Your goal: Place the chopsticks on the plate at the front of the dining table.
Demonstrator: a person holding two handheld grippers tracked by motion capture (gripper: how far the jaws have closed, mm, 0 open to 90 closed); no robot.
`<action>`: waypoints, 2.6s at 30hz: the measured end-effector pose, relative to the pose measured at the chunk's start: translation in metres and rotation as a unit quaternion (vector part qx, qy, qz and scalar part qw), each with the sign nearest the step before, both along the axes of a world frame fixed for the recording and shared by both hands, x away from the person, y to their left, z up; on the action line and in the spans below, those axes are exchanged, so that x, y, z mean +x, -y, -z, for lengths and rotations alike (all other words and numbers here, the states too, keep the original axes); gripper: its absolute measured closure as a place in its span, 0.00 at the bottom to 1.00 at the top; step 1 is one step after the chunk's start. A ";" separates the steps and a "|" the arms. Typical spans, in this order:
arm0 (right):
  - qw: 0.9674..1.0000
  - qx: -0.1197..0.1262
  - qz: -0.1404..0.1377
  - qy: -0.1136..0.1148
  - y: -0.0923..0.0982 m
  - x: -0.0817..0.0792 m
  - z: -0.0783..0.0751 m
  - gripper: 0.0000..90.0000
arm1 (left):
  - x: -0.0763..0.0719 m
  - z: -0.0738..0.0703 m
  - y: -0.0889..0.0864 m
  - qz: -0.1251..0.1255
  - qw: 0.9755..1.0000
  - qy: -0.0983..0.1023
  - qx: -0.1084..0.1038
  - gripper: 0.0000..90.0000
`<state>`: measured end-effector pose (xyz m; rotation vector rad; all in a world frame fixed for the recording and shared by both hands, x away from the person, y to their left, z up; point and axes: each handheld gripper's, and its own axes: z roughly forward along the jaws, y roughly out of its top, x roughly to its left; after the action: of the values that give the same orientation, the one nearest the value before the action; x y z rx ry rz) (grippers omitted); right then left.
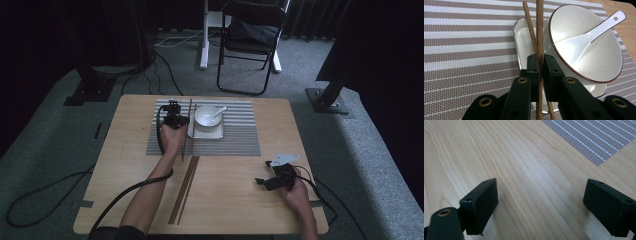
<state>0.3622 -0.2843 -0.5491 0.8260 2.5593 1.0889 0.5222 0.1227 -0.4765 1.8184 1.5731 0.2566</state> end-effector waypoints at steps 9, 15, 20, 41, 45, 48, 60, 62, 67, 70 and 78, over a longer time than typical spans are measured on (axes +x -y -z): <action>1.000 0.000 0.000 0.000 0.000 0.000 0.000 0.13 | 0.006 0.002 0.005 0.003 1.000 -0.002 0.000 0.93; 1.000 0.000 0.000 0.000 0.000 0.000 0.000 0.13 | 0.011 0.004 0.008 0.001 1.000 -0.004 -0.004 0.93; 1.000 0.000 0.000 0.000 0.000 0.000 0.000 0.13 | 0.017 0.006 0.004 -0.007 1.000 -0.009 -0.011 0.93; 1.000 0.000 0.000 0.000 0.000 0.000 0.000 0.13 | 0.033 0.018 0.005 -0.022 0.999 -0.030 -0.024 0.93; 1.000 0.000 0.000 0.000 0.000 0.000 0.000 0.13 | 0.035 0.020 0.007 -0.025 0.999 -0.033 -0.030 0.93; 1.000 0.000 0.000 0.000 0.000 0.000 0.000 0.13 | 0.037 0.022 0.007 -0.031 0.998 -0.038 -0.037 0.93; 1.000 0.000 0.000 0.000 0.000 0.000 0.000 0.13 | 0.043 0.027 0.003 -0.042 0.996 -0.051 -0.055 0.93; 1.000 0.000 0.000 0.000 0.000 0.000 0.000 0.13 | 0.044 0.028 0.002 -0.044 0.996 -0.054 -0.057 0.93; 1.000 0.000 0.000 0.000 0.000 0.000 0.000 0.13 | 0.045 0.030 0.002 -0.045 0.996 -0.057 -0.059 0.93; 1.000 0.000 0.000 0.000 0.000 0.000 0.000 0.13 | 0.045 0.032 0.003 -0.045 0.995 -0.059 -0.059 0.93; 1.000 0.000 0.000 0.000 0.000 0.000 0.000 0.13 | 0.045 0.034 0.004 -0.046 0.995 -0.062 -0.062 0.93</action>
<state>0.3621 -0.2843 -0.5492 0.8255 2.5590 1.0891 0.5674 0.1192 -0.5101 1.6966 1.7222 0.0877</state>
